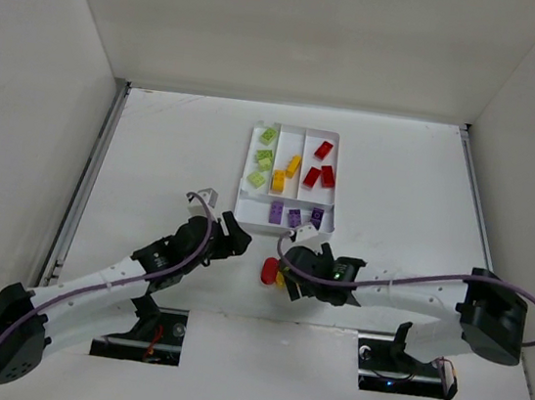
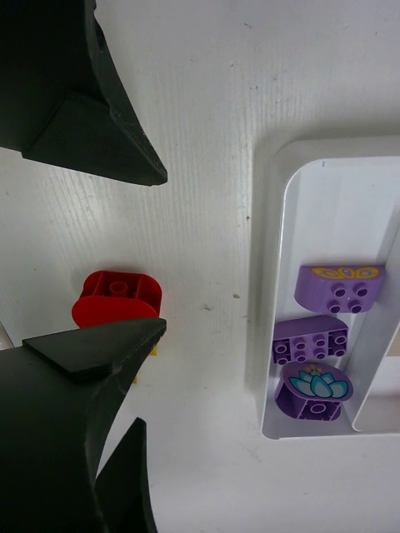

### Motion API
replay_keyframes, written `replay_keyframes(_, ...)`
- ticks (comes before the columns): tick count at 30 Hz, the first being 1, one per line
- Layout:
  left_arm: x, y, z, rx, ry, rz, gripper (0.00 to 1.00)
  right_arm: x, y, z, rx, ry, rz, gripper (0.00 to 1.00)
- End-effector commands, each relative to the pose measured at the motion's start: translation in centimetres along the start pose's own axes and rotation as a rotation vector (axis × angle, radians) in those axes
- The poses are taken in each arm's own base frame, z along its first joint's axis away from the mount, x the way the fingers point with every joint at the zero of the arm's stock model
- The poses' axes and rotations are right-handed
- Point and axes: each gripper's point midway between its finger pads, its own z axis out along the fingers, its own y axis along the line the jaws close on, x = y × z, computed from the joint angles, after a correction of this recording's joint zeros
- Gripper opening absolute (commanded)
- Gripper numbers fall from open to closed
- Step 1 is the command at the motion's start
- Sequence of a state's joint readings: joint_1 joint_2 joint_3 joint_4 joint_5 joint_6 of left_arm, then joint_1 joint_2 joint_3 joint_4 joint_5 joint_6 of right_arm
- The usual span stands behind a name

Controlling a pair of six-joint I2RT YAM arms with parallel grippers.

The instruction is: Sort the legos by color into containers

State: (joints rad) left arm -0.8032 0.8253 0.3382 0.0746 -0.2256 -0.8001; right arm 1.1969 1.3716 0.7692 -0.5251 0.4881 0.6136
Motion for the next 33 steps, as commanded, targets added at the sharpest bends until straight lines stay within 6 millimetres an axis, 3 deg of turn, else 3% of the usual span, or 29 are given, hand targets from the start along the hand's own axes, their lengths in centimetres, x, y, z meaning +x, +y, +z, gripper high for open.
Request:
replay_keyframes(1,-1.4,-2.0,-0.3,0.084,-0.025,-0.009,0.62,-0.5,1.0,0.4,-0.030,0.023,-0.125,0.80)
replay_keyframes(12,-1.4,-1.1,0.0,0.080,-0.010,-0.025,0.62,-3.7,5.3,2.8,-0.185,-0.099,-0.222,0.75)
replay_keyframes(17,-1.7,-0.4,0.0,0.070,-0.014,-0.037,0.62,-3.1,6.6,3.2,-0.272,-0.086,-0.203,0.63)
replay_keyframes(21,-1.5,-0.5,0.0,0.079,-0.002,-0.045,0.62,-2.7,6.6,3.4,-0.289,-0.096,-0.174,0.48)
replay_keyframes(25,-1.0,-1.1,-0.2,0.113,0.034,-0.044,0.63,-3.2,6.5,2.3,-0.308,-0.123,-0.141,0.36)
replay_keyframes(33,-0.1,-2.6,-1.3,0.246,0.127,-0.158,0.70,-5.7,6.7,-2.4,-0.459,-0.228,-0.069,0.35)
